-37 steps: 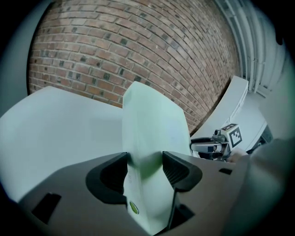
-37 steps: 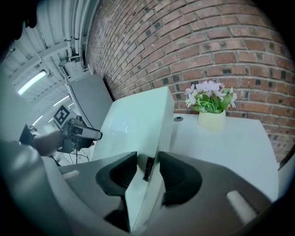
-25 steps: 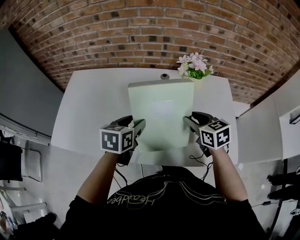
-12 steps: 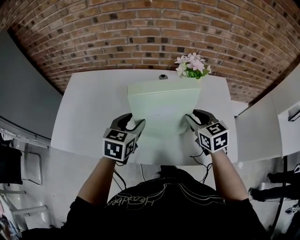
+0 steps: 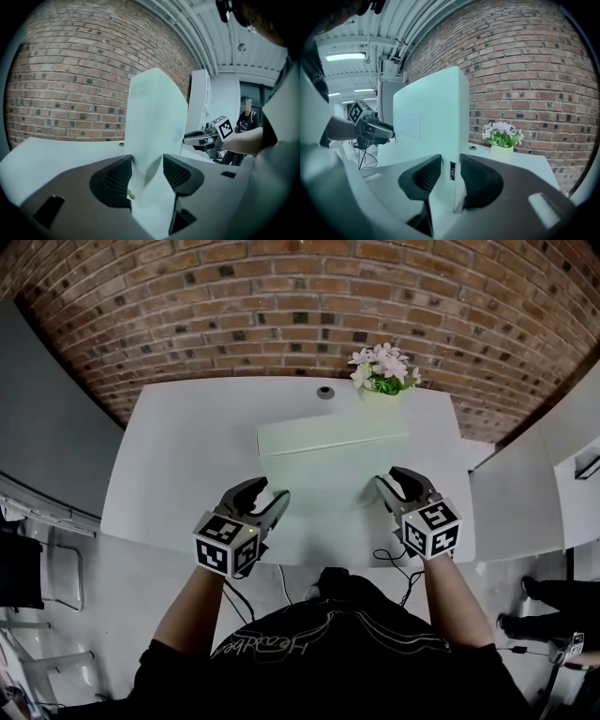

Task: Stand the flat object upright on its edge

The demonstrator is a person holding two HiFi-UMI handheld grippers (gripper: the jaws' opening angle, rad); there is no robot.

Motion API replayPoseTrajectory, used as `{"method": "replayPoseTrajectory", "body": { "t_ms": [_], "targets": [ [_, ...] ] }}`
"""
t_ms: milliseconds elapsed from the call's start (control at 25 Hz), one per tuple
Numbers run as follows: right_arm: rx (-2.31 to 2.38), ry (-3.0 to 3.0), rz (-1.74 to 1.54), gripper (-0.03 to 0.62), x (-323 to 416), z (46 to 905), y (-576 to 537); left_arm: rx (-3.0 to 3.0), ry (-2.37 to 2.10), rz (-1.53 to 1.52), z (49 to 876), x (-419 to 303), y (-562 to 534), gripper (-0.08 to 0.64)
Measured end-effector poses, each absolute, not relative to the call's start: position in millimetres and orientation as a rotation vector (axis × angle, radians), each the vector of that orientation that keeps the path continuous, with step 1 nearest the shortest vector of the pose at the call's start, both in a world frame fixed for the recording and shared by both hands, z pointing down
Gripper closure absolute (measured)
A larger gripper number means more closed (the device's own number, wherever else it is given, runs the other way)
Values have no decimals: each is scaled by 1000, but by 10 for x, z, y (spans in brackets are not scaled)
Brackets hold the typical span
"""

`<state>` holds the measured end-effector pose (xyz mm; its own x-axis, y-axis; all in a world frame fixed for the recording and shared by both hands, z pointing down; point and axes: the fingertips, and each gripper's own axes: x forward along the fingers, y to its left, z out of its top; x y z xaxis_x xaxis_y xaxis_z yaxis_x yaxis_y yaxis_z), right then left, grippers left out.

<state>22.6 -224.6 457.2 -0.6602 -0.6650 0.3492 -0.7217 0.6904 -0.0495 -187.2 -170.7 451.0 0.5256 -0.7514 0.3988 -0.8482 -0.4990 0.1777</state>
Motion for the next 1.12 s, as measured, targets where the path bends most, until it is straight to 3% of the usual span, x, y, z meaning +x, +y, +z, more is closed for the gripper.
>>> {"method": "replayPoseTrajectory", "body": {
  "t_ms": [200,360,560,840,1120],
  "targets": [
    [1073,-2651,232,454,232,4565,-2152,2500,-1266,293,4441,-1878,-1676,336],
    [1061,-2679,219,454,247,4588,-2095,2557,-1164,259,4466,-1912,-1705,258],
    [1070,-2685,272,469,268,4647,-2093,2648,-1022,307,4488,-1913,-1832,213],
    [1027,-2692,291,469,212,4655,-2041,2703,-853,536,4599,-1807,-1916,210],
    [1018,-2683,304,469,230,4639,-2020,2735,-869,507,4537,-1789,-1961,219]
  ]
}}
